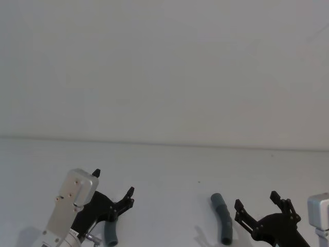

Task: Use both hands to pick up one end of the pipe from the table, align the ends, and insert them.

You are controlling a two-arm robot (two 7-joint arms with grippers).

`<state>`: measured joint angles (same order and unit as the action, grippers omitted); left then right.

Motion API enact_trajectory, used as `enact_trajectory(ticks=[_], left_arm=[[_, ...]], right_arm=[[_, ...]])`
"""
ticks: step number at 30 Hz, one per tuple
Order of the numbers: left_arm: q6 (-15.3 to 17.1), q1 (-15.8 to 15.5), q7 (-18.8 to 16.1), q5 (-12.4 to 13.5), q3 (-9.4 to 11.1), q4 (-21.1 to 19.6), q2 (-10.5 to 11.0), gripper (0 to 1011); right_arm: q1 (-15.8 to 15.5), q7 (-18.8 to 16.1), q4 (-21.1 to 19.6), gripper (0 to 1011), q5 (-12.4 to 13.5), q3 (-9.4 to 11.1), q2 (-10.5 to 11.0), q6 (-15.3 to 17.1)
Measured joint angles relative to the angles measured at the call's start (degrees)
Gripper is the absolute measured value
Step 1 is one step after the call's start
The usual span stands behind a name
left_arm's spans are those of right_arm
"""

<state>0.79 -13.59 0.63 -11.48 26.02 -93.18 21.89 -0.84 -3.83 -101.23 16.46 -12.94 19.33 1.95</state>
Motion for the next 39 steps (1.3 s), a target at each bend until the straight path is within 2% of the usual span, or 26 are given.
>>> enact_trajectory(ticks=[39], left_arm=[[0.0, 0.0, 0.0, 0.0, 0.0, 0.0, 0.0, 1001]], right_arm=[[0.0, 0.0, 0.0, 1001, 0.0, 0.0, 0.0, 0.0]])
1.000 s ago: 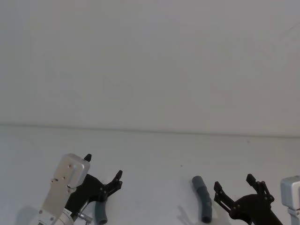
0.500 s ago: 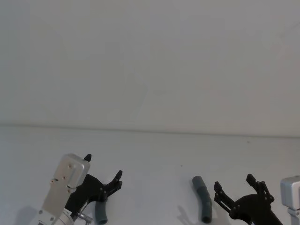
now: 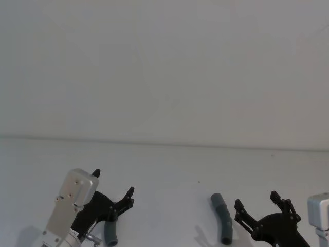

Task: Use both hands to pick up one end of the pipe from the table, align the ends, and insert them.

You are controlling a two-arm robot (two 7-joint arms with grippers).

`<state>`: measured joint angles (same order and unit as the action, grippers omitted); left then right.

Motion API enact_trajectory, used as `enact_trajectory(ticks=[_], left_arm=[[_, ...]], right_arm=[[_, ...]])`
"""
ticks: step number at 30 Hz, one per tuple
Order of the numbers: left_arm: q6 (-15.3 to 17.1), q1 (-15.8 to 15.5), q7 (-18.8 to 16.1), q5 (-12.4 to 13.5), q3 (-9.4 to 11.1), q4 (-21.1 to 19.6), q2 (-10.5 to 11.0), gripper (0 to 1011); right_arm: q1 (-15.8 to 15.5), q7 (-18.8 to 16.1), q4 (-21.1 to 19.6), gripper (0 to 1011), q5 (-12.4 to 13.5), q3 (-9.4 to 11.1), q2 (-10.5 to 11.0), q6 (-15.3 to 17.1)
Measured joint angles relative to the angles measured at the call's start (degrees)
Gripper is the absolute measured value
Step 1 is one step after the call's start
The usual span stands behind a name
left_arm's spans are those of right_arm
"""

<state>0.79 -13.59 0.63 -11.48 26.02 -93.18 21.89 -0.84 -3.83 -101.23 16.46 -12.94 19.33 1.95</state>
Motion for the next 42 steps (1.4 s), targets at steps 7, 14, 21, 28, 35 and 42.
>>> enact_trajectory(ticks=[7, 14, 21, 28, 35, 42], left_arm=[[0.0, 0.0, 0.0, 0.0, 0.0, 0.0, 0.0, 1001], [2.5, 0.2, 0.3, -0.7, -0.6, -0.7, 0.0, 1001], [7.8, 1.1, -0.3, -2.4, -2.0, -2.8, -0.2, 1001], [14.2, 2.2, -2.2, -4.4, -3.9, -5.3, -1.1, 1001], [20.6, 2.7, -3.7, -6.1, -5.2, -7.3, -2.2, 1001], [25.5, 2.5, -4.2, -7.5, -6.0, -8.3, -3.1, 1001]], right_arm=[[0.0, 0.0, 0.0, 1002, 0.0, 0.0, 0.0, 0.0], [0.0, 0.0, 0.0, 1001, 0.0, 0.0, 0.0, 0.0], [0.0, 0.0, 0.0, 1001, 0.0, 0.0, 0.0, 0.0], [0.0, 0.0, 0.0, 1002, 0.0, 0.0, 0.0, 0.0], [0.0, 0.0, 0.0, 1001, 0.0, 0.0, 0.0, 0.0], [0.0, 0.0, 0.0, 1002, 0.0, 0.0, 0.0, 0.0]])
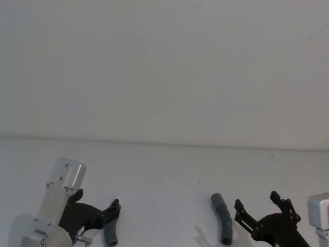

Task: Use both hands to pick up one end of the pipe from the table, align the ends, and insert them.

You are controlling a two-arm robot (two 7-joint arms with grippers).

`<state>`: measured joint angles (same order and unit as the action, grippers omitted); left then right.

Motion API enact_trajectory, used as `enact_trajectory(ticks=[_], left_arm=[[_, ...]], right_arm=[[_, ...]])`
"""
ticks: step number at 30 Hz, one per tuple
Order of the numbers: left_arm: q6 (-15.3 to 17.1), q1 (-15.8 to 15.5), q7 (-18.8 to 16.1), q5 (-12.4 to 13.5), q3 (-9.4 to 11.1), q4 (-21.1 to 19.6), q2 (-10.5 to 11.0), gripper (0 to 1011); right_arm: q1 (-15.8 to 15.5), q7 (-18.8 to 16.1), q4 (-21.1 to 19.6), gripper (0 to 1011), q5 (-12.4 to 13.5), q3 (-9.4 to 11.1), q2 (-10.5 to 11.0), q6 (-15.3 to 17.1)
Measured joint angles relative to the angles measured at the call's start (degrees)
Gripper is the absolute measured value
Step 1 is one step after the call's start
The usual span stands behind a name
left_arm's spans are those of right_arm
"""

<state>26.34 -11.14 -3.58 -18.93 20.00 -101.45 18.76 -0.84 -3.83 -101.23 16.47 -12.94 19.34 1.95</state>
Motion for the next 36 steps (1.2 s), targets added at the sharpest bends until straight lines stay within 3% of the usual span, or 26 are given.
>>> enact_trajectory(ticks=[3, 17, 26, 36], left_arm=[[2.8, -0.5, 0.0, -0.8, -0.4, -0.2, -0.5, 1001], [9.7, -3.1, 0.2, -2.4, -1.2, 1.7, -2.1, 1001], [12.5, -5.1, 1.0, -2.6, -0.9, 4.3, -2.8, 1001], [13.4, -6.7, 1.8, -2.3, -0.2, 6.6, -3.4, 1001]], right_arm=[[0.0, 0.0, 0.0, 1001, 0.0, 0.0, 0.0, 0.0], [0.0, 0.0, 0.0, 1002, 0.0, 0.0, 0.0, 0.0], [0.0, 0.0, 0.0, 1001, 0.0, 0.0, 0.0, 0.0], [0.0, 0.0, 0.0, 1001, 0.0, 0.0, 0.0, 0.0]])
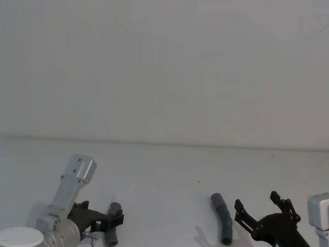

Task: Use both hands to pick up one end of the pipe from the table, align the ends, and insert them.

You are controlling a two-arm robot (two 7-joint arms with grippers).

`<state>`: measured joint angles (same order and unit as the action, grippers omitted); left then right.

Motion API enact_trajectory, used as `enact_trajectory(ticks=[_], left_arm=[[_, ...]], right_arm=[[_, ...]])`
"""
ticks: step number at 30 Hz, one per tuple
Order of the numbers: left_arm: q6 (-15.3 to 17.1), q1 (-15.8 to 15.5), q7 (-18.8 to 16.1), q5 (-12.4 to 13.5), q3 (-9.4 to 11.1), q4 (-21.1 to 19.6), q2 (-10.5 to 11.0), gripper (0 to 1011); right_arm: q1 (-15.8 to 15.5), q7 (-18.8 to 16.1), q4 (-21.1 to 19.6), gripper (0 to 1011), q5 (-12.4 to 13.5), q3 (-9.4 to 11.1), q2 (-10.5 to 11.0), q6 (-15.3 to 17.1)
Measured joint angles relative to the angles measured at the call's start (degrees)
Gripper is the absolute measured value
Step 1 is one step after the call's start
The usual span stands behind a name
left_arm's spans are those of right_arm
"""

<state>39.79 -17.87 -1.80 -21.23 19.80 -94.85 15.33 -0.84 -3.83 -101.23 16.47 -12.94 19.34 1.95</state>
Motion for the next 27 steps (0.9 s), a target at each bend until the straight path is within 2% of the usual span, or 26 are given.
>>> enact_trajectory(ticks=[18, 27], left_arm=[[0.1, -2.1, 0.5, 1.1, 0.7, 3.6, -1.9, 1001], [1.7, -2.9, 0.4, 1.2, 0.6, 4.9, -2.9, 1001]], right_arm=[[0.0, 0.0, 0.0, 1002, 0.0, 0.0, 0.0, 0.0], [0.0, 0.0, 0.0, 1001, 0.0, 0.0, 0.0, 0.0]])
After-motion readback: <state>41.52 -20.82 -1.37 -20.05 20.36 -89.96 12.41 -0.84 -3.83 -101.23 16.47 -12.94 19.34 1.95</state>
